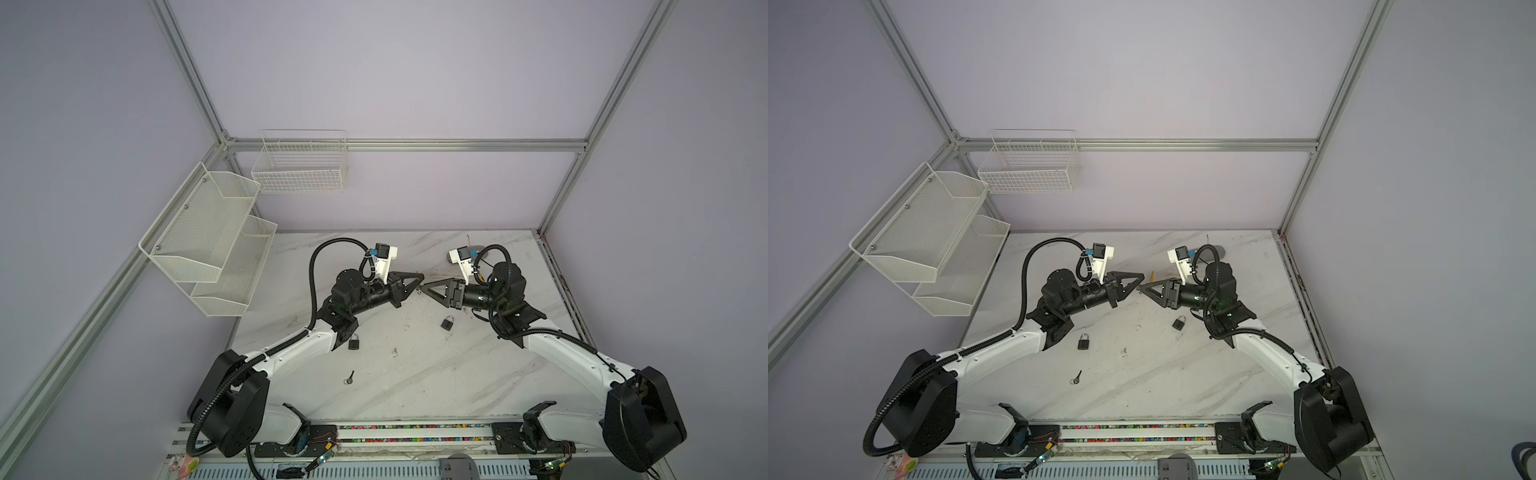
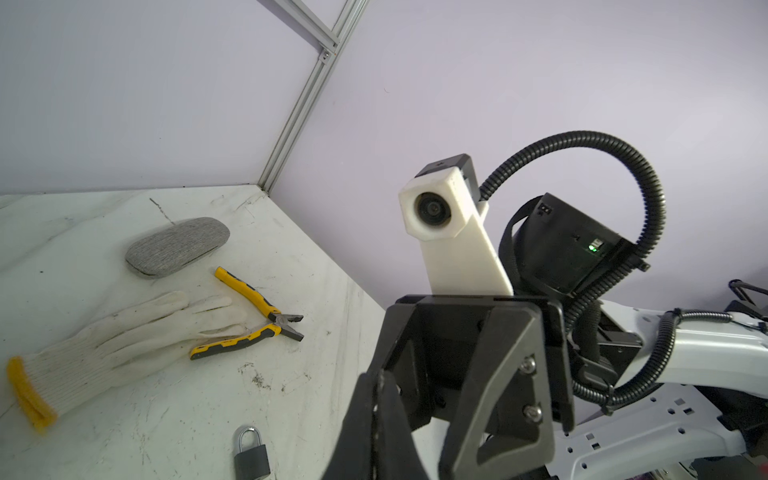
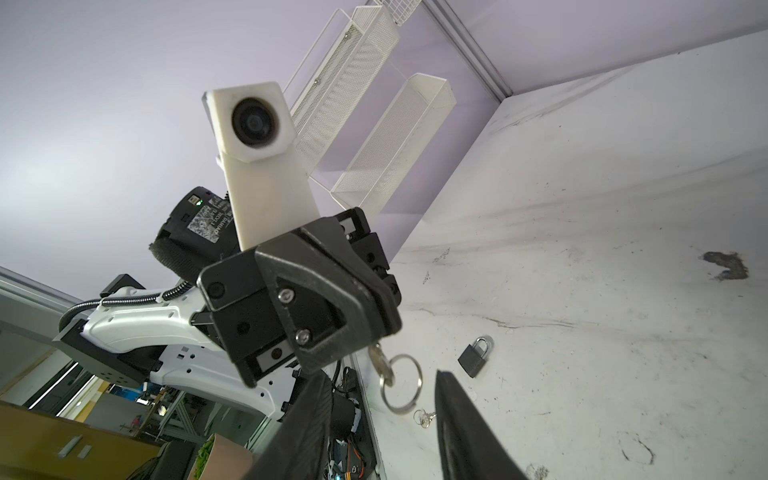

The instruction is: Unlock with the key

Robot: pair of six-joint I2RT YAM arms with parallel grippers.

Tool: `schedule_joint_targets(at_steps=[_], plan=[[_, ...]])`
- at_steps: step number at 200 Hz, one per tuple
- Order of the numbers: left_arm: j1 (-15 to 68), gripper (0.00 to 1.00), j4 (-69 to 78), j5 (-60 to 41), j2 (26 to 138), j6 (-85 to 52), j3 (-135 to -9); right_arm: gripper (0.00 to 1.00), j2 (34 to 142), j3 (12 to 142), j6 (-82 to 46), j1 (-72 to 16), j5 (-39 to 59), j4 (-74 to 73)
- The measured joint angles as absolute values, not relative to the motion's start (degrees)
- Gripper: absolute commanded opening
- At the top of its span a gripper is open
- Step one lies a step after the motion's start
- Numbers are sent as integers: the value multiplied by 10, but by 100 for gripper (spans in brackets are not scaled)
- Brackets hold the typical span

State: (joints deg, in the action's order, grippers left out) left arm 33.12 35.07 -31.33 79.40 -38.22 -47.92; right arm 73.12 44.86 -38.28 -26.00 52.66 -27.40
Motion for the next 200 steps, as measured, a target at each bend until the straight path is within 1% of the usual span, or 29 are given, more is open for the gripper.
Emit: schedule_joint_targets(at_steps=[48,87,98,103,161,178,200], plan=[[331,0,376,-328,808,-385,-490,39,742,438,-405,-258,549,-321],[331,0,394,-339,832,-391,-501,35,752,438,-413,-258,553,-345],[331,0,395,-343,836,-395,-501,29,756,438,-414,-258,554,-350],[331,0,395,-345,837,-397,-501,28,758,438,-416,-257,554,-353],[331,0,401,-347,837,-399,-501,27,763,438,-420,-255,554,-368],[331,0,404,-347,837,-400,-501,23,765,438,-424,-254,554,-377],[331,0,412,-347,837,-409,-501,20,765,438,-431,-254,554,-385]])
